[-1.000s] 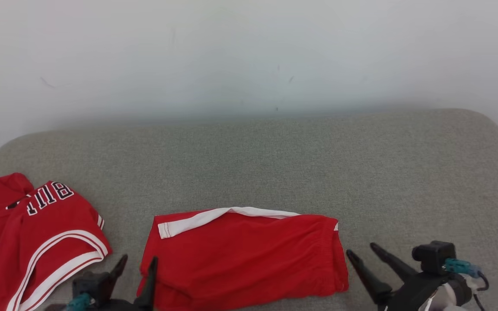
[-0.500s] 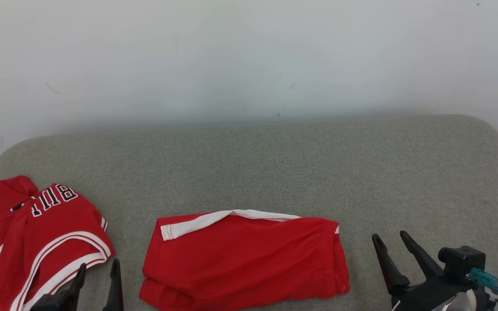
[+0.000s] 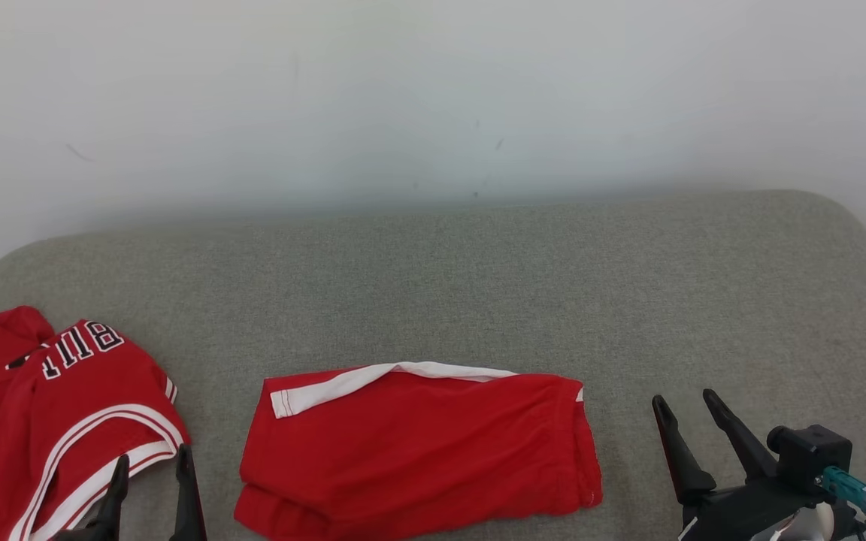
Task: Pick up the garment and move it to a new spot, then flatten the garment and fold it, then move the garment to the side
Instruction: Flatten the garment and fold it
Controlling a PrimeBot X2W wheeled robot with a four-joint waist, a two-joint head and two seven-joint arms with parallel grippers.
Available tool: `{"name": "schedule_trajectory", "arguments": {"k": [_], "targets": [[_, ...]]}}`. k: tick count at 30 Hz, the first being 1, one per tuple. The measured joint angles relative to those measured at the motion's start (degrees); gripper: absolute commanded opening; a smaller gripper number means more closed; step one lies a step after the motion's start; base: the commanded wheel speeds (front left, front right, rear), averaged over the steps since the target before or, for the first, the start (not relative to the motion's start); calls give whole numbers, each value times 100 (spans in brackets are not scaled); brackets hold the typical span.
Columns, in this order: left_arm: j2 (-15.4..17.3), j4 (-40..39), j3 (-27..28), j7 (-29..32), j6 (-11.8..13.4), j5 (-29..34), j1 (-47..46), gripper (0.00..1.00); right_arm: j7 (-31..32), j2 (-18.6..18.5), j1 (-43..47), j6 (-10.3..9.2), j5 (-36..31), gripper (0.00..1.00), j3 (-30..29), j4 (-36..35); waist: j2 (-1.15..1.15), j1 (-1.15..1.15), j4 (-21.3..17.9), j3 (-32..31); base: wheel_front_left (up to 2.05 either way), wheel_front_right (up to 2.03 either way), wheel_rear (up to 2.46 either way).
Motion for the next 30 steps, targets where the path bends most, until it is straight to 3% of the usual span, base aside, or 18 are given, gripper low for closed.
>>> {"name": "schedule_trajectory", "arguments": {"k": [5, 15, 30], "targets": [[-38, -181, -11, 0, 0, 242, 32, 100, 73, 55, -63, -3, 11, 100, 29, 114, 0, 0, 43, 64, 0, 0, 0], [-156, -312, -191, -1, 0, 482, -57, 100, 1233, 437, -875, -19, 356, 100, 368, 1000, 0, 0, 332, 149, 0, 0, 0], [-209, -344, -275, -1, 0, 533, -59, 100, 2711, 700, -1461, -70, 240, 100, 842, 2383, 0, 0, 718, 253, 0, 0, 0]]}}
